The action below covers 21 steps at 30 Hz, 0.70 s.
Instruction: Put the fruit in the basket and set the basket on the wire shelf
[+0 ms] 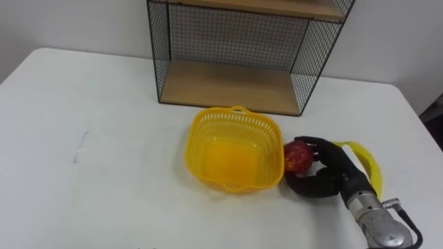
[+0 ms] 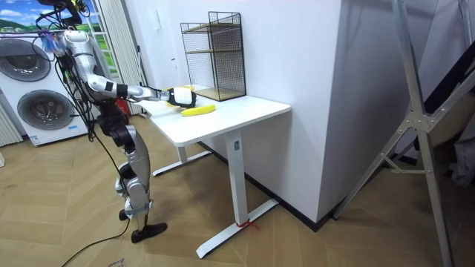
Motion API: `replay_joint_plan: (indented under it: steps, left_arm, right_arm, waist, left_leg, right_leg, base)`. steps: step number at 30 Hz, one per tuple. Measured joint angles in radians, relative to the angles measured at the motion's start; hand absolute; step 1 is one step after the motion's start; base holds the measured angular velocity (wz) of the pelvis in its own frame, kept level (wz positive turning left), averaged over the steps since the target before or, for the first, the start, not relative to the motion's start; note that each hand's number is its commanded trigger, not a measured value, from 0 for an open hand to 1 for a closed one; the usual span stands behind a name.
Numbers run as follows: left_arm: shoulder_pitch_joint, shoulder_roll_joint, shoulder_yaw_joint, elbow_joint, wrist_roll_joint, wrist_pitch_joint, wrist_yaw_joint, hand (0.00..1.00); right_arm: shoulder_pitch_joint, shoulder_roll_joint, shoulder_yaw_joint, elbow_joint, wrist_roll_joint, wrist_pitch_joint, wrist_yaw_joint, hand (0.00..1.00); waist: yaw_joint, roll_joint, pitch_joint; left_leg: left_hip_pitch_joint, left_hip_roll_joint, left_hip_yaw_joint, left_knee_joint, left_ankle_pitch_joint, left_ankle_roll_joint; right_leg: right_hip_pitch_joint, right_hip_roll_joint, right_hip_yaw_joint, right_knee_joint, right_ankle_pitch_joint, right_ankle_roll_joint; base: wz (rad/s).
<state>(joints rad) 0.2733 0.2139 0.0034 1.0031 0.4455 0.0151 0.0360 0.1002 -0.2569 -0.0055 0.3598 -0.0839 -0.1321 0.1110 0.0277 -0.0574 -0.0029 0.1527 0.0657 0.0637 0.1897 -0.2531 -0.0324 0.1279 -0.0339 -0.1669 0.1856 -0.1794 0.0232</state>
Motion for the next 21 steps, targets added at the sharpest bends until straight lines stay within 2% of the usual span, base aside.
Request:
replay_joint_plan:
  steps: [5,10,15,21]
  left_arm:
    - [0.018,-0.007,0.014,0.000,0.000,0.007,0.000,0.00]
    - [0.031,-0.022,0.015,-0.002,0.000,0.007,0.018,0.00]
    - [0.031,-0.043,0.031,-0.002,0.000,0.007,0.023,0.00]
    - [0.030,-0.044,0.033,0.009,0.000,0.009,0.023,0.00]
  right_arm:
    - [0.008,0.021,-0.008,0.013,0.101,-0.009,-0.013,1.00]
    - [0.025,0.028,-0.009,0.013,0.286,-0.006,-0.036,1.00]
    - [0.025,0.028,-0.009,0.014,0.323,-0.006,-0.040,1.00]
    - [0.027,0.028,-0.018,0.019,0.367,0.002,-0.068,1.00]
  waist:
    - [-0.005,0.008,0.0003]
    - [-0.010,0.023,-0.0016]
    - [-0.017,0.030,-0.0020]
    - [-0.024,0.029,-0.0019]
  left_leg:
    - [0.002,0.000,0.001,0.001,0.000,0.000]
    - [-0.001,0.000,0.001,0.001,0.000,0.000]
    - [-0.001,0.000,0.008,0.004,0.000,0.000]
    - [0.002,0.000,0.017,0.008,0.000,0.000]
  right_leg:
    - [-0.001,0.000,0.002,0.000,0.000,0.000]
    - [-0.006,0.000,0.002,0.000,0.000,0.000]
    - [-0.007,0.000,0.006,0.000,0.000,0.000]
    - [-0.007,-0.001,0.015,0.000,0.000,0.000]
  base:
    - [0.00]
    - [0.00]
    - [-0.02]
    - [-0.03]
